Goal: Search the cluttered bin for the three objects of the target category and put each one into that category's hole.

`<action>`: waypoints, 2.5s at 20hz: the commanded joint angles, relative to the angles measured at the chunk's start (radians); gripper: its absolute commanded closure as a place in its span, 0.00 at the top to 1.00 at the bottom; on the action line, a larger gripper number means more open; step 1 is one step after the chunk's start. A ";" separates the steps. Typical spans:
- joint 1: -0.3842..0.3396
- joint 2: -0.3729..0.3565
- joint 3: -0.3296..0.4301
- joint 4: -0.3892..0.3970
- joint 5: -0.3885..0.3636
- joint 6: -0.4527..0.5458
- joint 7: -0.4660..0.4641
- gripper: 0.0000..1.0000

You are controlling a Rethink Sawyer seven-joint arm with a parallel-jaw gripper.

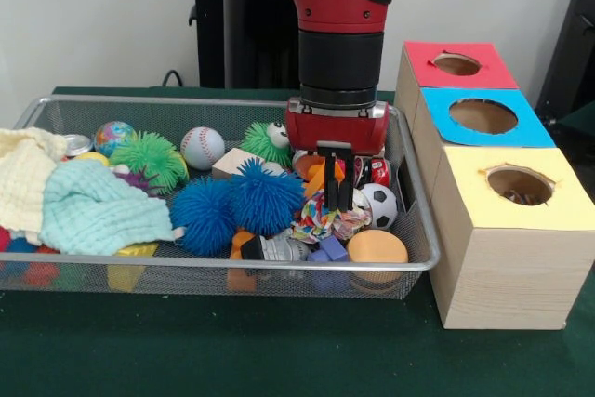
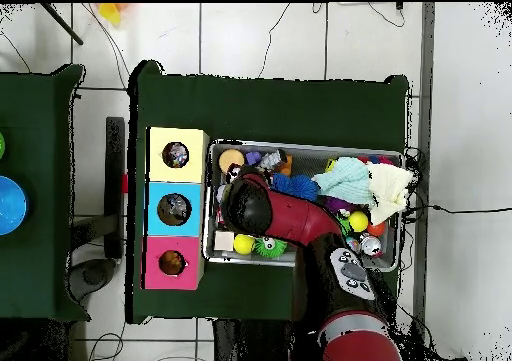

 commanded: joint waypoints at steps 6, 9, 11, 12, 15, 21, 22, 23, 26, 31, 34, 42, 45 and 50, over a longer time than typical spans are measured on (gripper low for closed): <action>0.023 -0.185 0.010 0.057 0.049 0.278 0.153 0.00; 0.022 -0.268 0.004 0.068 0.059 0.392 0.147 0.00; 0.012 -0.288 0.012 0.078 0.061 0.416 0.140 0.00; 0.005 -0.294 0.019 0.086 0.062 0.415 0.137 0.00; -0.002 -0.299 0.030 0.100 0.065 0.402 0.143 0.00; -0.005 -0.271 0.028 0.089 0.034 0.337 0.136 1.00; 0.002 -0.266 0.020 0.082 0.024 0.327 0.137 1.00; 0.011 -0.258 0.007 0.075 0.013 0.310 0.142 1.00; 0.020 -0.236 -0.005 0.068 -0.001 0.264 0.154 1.00; 0.027 -0.218 -0.018 0.069 -0.011 0.219 0.160 1.00; 0.022 -0.194 -0.016 0.076 -0.010 0.186 0.163 1.00; 0.011 -0.119 -0.008 0.072 -0.013 0.091 0.160 1.00; 0.008 -0.097 -0.010 0.062 -0.014 0.092 0.145 1.00; -0.009 -0.061 0.002 0.064 -0.023 0.052 0.136 1.00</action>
